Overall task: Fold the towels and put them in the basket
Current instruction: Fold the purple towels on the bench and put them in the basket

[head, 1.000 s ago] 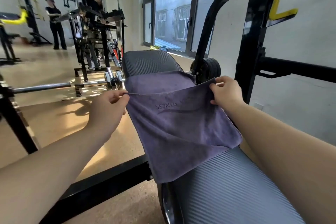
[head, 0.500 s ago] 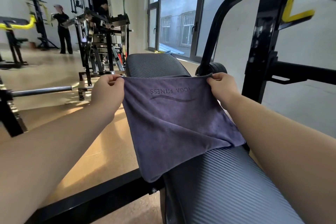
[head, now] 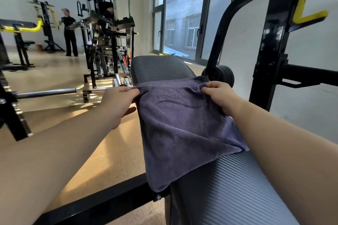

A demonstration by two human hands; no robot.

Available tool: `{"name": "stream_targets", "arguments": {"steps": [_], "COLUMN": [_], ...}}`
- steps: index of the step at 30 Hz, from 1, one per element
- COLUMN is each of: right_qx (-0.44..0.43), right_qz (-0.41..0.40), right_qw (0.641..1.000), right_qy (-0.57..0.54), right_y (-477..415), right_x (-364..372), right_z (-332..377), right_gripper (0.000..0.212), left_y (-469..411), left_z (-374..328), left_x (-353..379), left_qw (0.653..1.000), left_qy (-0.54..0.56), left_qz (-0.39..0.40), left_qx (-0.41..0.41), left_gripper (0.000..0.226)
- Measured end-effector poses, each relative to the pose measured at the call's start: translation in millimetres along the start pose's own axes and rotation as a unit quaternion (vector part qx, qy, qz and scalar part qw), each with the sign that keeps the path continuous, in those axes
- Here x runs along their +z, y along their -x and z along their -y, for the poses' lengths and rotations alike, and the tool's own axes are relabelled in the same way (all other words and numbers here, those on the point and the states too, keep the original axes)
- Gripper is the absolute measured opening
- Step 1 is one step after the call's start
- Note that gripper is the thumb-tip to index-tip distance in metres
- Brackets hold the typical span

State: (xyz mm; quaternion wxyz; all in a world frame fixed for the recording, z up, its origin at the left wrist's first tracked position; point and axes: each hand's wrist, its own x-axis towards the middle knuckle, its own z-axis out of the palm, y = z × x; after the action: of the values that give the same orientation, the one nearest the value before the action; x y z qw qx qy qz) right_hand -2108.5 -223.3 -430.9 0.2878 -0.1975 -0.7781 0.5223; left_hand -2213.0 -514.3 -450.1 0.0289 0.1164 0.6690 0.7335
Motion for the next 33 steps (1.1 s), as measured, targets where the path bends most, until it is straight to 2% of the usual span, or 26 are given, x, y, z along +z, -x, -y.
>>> {"name": "stream_targets", "arguments": {"steps": [4, 8, 14, 20, 22, 24, 27, 32, 33], "right_qx": [-0.036, -0.037, -0.018, -0.018, -0.022, -0.026, -0.027, -0.045, -0.047], "right_qz": [-0.038, -0.078, -0.072, -0.072, -0.064, -0.058, -0.050, -0.018, -0.009], "right_qw": [0.998, 0.996, 0.990, 0.975, 0.973, 0.969, 0.965, 0.961, 0.962], "right_qy": [0.027, -0.031, -0.117, -0.207, -0.223, -0.239, -0.257, -0.271, -0.270], "right_y": [7.1, 11.0, 30.9, 74.9, 90.5, 105.1, 128.6, 173.1, 182.3], "right_x": [-3.0, -11.9, -33.2, -66.1, -78.3, -90.2, -104.1, -117.6, -119.6], "right_z": [2.4, 14.2, 41.5, 83.1, 95.0, 103.8, 114.0, 127.7, 130.2], "right_gripper": [0.019, 0.020, 0.010, 0.014, 0.013, 0.012, 0.011, 0.016, 0.019], "left_y": [8.8, 15.4, 29.7, 58.2, 71.8, 86.6, 111.2, 152.0, 157.9], "left_z": [-4.7, -17.5, -35.6, -64.8, -77.4, -88.6, -102.6, -118.5, -119.9], "left_x": [-0.8, -5.2, -11.0, -18.0, -23.2, -29.5, -39.2, -52.2, -56.7], "left_qw": [0.999, 0.998, 0.997, 0.995, 0.993, 0.993, 0.993, 0.990, 0.989], "left_qy": [-0.012, 0.017, 0.050, 0.079, 0.085, 0.084, 0.081, 0.094, 0.100], "left_qz": [-0.013, -0.030, -0.031, -0.008, 0.001, 0.005, 0.015, 0.011, 0.013], "left_qx": [0.043, 0.050, 0.047, 0.068, 0.079, 0.083, 0.081, 0.101, 0.109], "left_gripper": [0.007, 0.010, 0.003, 0.009, 0.012, 0.004, 0.018, 0.004, 0.008]}}
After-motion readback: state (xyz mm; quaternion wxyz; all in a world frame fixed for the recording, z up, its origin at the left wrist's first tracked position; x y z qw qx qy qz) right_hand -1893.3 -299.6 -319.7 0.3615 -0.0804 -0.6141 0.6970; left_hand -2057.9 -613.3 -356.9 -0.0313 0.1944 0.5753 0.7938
